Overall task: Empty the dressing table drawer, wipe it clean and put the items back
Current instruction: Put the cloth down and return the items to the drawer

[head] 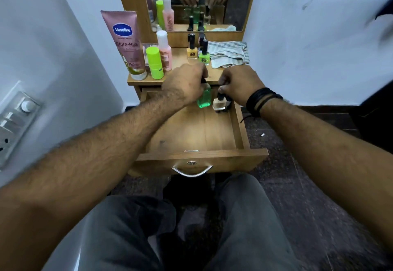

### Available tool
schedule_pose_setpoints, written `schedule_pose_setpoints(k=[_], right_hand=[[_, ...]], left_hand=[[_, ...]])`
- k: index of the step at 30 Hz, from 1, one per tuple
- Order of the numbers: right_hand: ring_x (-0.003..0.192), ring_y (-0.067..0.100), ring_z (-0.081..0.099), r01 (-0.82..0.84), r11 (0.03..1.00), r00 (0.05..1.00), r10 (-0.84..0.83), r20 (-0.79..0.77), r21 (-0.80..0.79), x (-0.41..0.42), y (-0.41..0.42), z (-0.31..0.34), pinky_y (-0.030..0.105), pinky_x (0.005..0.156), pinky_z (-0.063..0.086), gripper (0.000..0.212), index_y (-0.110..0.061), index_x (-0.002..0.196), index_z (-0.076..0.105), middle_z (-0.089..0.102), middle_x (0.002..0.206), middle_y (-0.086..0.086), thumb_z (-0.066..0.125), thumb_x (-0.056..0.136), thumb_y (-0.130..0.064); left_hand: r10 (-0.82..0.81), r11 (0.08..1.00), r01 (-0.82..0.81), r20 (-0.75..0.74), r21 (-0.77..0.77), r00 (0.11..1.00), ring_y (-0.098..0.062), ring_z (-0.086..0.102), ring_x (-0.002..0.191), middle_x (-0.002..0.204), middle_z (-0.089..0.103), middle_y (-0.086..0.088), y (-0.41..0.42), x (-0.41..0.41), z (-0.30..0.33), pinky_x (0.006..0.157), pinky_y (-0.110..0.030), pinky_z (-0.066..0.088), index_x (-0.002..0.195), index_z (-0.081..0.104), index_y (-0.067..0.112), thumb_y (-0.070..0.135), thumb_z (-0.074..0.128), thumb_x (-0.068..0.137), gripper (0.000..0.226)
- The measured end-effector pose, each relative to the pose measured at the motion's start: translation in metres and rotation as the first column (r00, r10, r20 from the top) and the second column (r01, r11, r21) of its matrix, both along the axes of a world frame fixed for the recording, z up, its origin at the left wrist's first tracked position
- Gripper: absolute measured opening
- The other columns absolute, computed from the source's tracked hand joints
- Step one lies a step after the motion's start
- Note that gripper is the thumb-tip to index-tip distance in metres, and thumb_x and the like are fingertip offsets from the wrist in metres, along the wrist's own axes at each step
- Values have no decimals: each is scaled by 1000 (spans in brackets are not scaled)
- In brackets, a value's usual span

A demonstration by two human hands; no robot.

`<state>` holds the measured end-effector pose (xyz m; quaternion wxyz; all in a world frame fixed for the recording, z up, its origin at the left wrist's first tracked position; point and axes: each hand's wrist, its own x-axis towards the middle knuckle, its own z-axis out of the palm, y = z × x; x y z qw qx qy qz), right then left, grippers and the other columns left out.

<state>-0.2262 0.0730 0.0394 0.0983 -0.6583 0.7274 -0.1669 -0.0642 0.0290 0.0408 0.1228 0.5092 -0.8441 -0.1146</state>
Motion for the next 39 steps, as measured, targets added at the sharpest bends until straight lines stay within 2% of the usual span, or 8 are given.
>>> schedule_pose_setpoints(k=[6, 12, 15, 23, 36, 39], right_hand=[[105, 28, 62, 63, 995, 997, -58, -60, 80, -14, 6, -39, 26, 74, 36, 12, -19, 99, 72, 72, 104, 6, 69, 88, -17], [105, 30, 62, 95, 990, 992, -85, -93, 106, -23, 2, -64, 38, 85, 52, 12, -23, 104, 68, 70, 110, 5, 63, 94, -27], [103, 31, 63, 100, 990, 988, -88, -128, 95, -23, 2, -72, 43, 88, 54, 16, -24, 108, 67, 70, 109, 5, 60, 96, -32], [101, 32, 64, 104, 993, 983, -95, -156, 49, -24, 1, -83, 43, 91, 52, 15, -24, 107, 68, 72, 109, 5, 60, 96, -32], [102, 30, 64, 100, 995, 977, -93, -193, 27, -24, 3, -86, 43, 92, 51, 20, -19, 108, 66, 71, 109, 5, 62, 95, -33], [102, 29, 64, 104, 994, 979, -96, -182, 37, -24, 6, -84, 45, 92, 52, 21, -20, 109, 66, 70, 110, 4, 62, 94, -34]], left_hand=[[35, 993, -37, 20, 115, 999, -35, 63, 104, 114, 66, -10, 13, -19, -41, 85, -48, 55, 124, 51, 27, 33, 68, 91, 38], [40, 995, -42, 25, 93, 999, -34, 61, 94, 107, 65, -12, 11, -33, -66, 70, -43, 47, 122, 48, 24, 30, 64, 94, 34], [36, 996, -38, 35, 82, 999, -33, 60, 91, 101, 62, -9, 10, -37, -72, 67, -41, 43, 123, 46, 23, 26, 63, 94, 34], [35, 995, -37, 20, 96, 999, -34, 61, 97, 104, 63, -9, 4, -44, -80, 68, -41, 44, 122, 47, 22, 23, 64, 93, 34], [17, 993, -21, 38, 114, 999, -35, 61, 100, 109, 64, -10, 4, -46, -80, 79, -48, 54, 123, 47, 21, 21, 64, 93, 34], [18, 994, -20, 22, 108, 1000, -34, 61, 101, 109, 64, -8, 4, -45, -78, 76, -45, 51, 123, 47, 21, 24, 65, 93, 35]])
